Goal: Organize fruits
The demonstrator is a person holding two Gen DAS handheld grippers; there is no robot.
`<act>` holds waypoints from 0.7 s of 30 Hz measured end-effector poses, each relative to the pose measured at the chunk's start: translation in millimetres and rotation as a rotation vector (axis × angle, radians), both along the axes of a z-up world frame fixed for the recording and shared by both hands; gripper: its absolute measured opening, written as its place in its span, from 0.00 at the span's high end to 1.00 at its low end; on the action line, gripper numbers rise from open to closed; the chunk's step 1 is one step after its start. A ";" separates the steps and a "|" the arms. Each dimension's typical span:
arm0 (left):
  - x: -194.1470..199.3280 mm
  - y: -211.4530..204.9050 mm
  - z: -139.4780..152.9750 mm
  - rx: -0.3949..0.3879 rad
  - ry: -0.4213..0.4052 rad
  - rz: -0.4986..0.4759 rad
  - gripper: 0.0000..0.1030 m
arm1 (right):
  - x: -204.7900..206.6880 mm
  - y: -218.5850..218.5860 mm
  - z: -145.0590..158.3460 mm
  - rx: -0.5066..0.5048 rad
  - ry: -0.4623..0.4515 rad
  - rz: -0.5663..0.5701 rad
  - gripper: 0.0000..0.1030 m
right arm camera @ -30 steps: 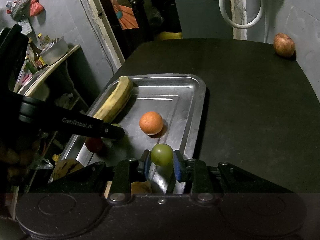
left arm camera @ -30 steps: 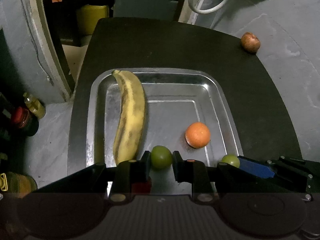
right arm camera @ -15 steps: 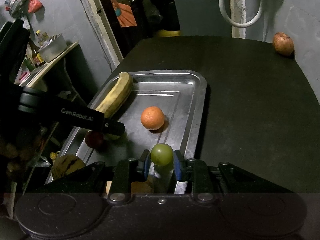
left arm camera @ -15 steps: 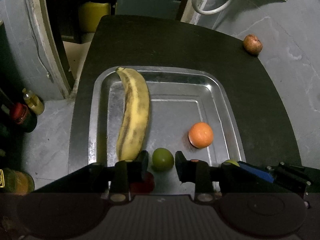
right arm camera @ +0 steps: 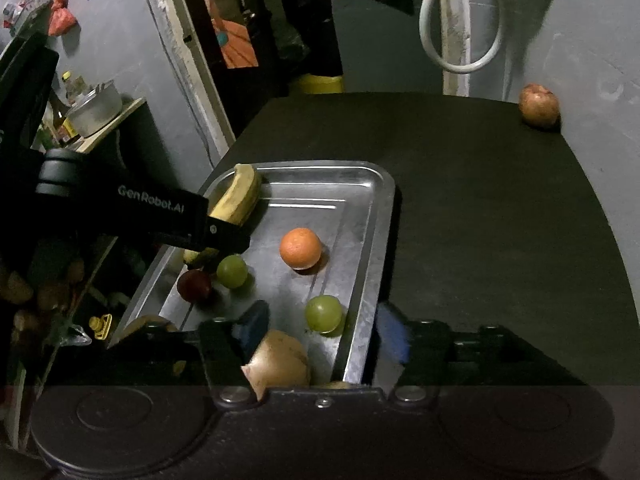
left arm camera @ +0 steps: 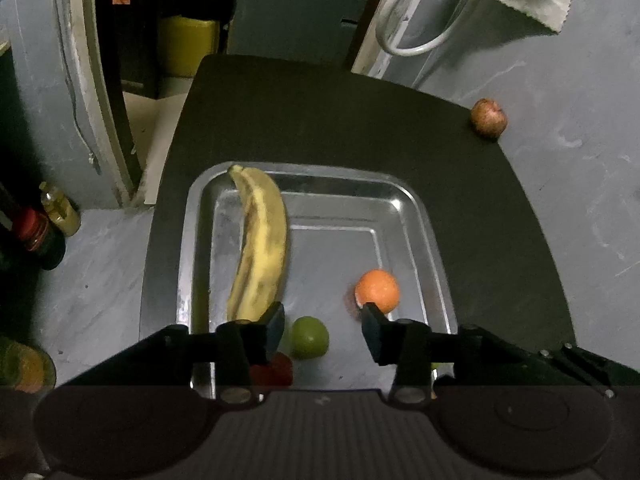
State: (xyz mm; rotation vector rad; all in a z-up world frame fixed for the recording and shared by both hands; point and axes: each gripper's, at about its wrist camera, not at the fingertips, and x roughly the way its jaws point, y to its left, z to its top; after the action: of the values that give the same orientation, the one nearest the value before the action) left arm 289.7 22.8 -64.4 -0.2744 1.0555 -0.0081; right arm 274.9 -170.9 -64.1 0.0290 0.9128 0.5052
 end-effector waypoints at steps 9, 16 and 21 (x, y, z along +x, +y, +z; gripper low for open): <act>-15.8 -4.4 22.5 -0.042 -0.117 -0.023 0.22 | -16.7 -3.9 11.4 -0.018 -0.032 -0.054 0.09; -33.6 0.2 38.1 -0.005 -0.187 0.038 0.04 | -30.0 -7.7 27.6 0.004 -0.085 -0.097 0.01; -45.2 6.3 46.3 0.010 -0.205 0.065 0.01 | -38.4 -8.8 34.8 -0.001 -0.112 -0.141 0.01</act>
State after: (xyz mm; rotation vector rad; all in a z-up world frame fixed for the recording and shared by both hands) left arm 244.5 29.1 -18.1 -0.2926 0.8429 0.0272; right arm 236.5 -179.7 -29.3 0.0629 0.7948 0.3712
